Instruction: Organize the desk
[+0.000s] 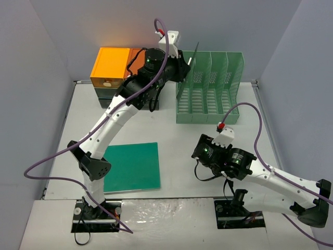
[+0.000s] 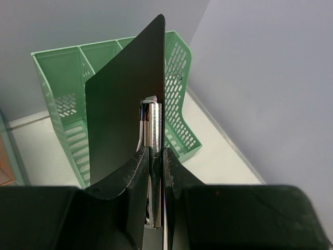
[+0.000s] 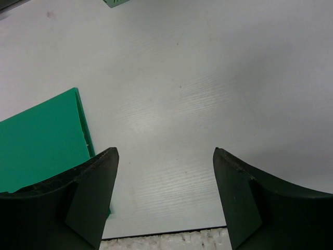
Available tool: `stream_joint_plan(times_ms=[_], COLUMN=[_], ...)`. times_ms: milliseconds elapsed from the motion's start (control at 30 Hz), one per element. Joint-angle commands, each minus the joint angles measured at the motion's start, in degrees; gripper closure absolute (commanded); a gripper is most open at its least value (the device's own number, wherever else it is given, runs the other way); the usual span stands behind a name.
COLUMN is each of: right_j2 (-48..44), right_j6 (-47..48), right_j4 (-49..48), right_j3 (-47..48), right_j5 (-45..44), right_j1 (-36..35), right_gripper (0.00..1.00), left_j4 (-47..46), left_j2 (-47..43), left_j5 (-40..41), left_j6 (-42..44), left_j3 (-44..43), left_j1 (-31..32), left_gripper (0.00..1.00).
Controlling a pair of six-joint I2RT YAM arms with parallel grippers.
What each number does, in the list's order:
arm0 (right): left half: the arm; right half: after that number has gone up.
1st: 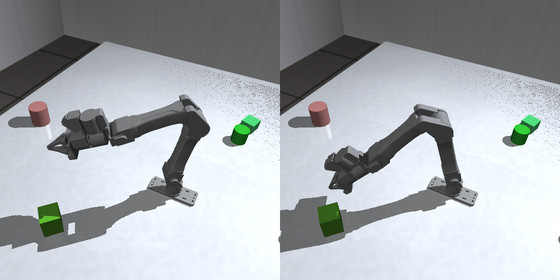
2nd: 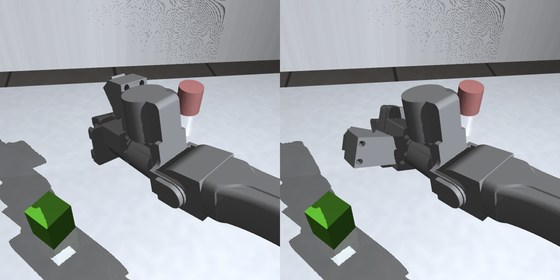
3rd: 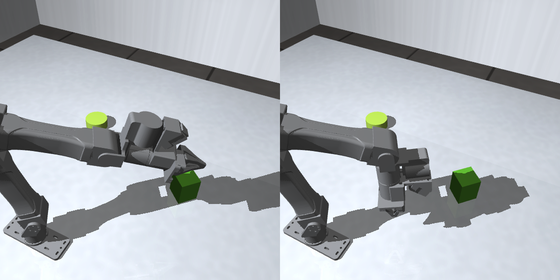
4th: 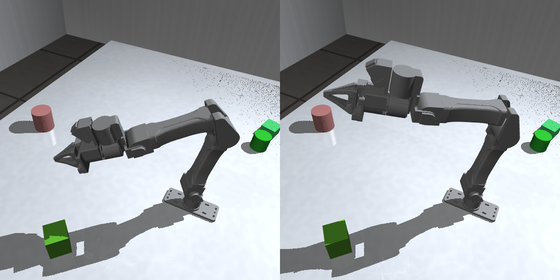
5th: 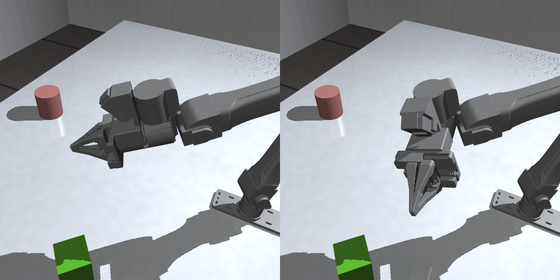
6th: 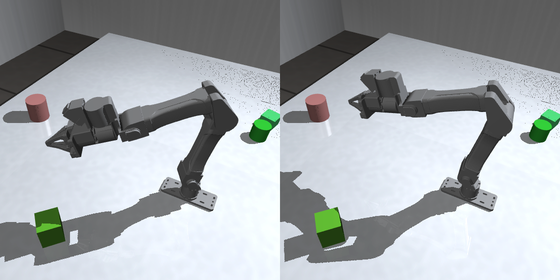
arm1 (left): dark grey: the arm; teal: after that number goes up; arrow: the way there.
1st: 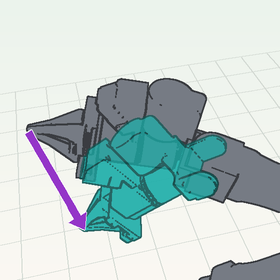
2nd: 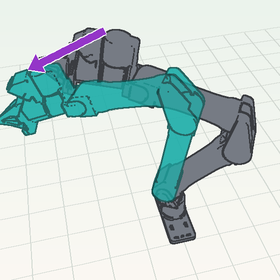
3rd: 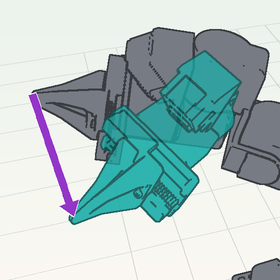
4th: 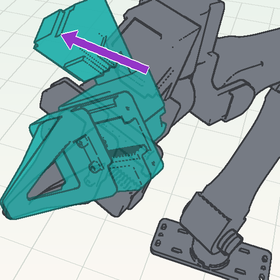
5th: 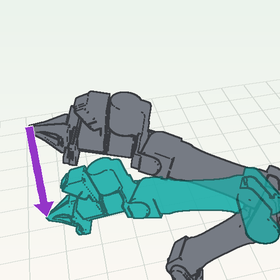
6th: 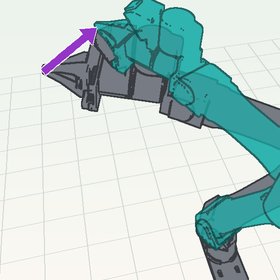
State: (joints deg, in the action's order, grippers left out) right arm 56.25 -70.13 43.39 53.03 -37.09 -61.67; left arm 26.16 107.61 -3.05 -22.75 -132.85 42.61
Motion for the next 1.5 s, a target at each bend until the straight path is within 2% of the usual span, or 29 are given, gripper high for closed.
stream_joint_plan(times_ms=[0, 233, 567, 700, 933, 1033, 1100, 1233, 1467], right_j2=[0.4, 1.0, 0.6, 0.9, 0.0, -0.5, -0.8, -1.1, -0.8], right_j6=[-0.4, 0.5, 0.0, -0.2, -0.3, -0.4, -0.5, -0.5, 0.2], right_j4=[2.3, 3.0, 3.4, 3.4, 3.4, 3.4, 3.4, 3.5, 3.8], right_j3=[3.2, 3.5, 1.8, 1.8, 1.5, 1.2, 1.0, 0.8, 1.7], right_j5=[-0.9, -0.1, 1.1, 1.1, 1.4, 1.4, 1.5, 1.6, 1.9], right_j1=[-0.6, -0.6, -0.8, -1.0, -1.3, -1.4, -1.4, -1.5, -1.8], right_gripper=[0.3, 0.3, 0.3, 0.3, 0.3, 0.3, 0.3, 0.3, 0.3], left_j4=[-16.4, -23.0, -31.0, -31.8, -31.3, -31.6, -31.7, -31.2, -30.2], left_j2=[-1.6, -1.7, -5.8, -5.0, -0.9, 0.2, 0.7, 3.0, 8.0], left_j5=[0.7, 2.0, 5.2, 7.2, 7.2, 7.1, 7.0, 6.4, 5.4], left_j6=[-3.3, -5.4, -6.8, -6.0, -4.2, -3.6, -3.0, -2.4, 1.4], left_j3=[2.7, 9.0, 22.9, 24.4, 21.6, 20.9, 20.6, 18.9, 14.4], left_j1=[-0.5, -0.5, -0.5, -0.6, -0.8, -0.9, -1.1, -2.3, -3.5], left_gripper=[1.0, 1.0, 1.0, 1.0, 1.0, 0.7, 0.57, 0.54, 0.55])
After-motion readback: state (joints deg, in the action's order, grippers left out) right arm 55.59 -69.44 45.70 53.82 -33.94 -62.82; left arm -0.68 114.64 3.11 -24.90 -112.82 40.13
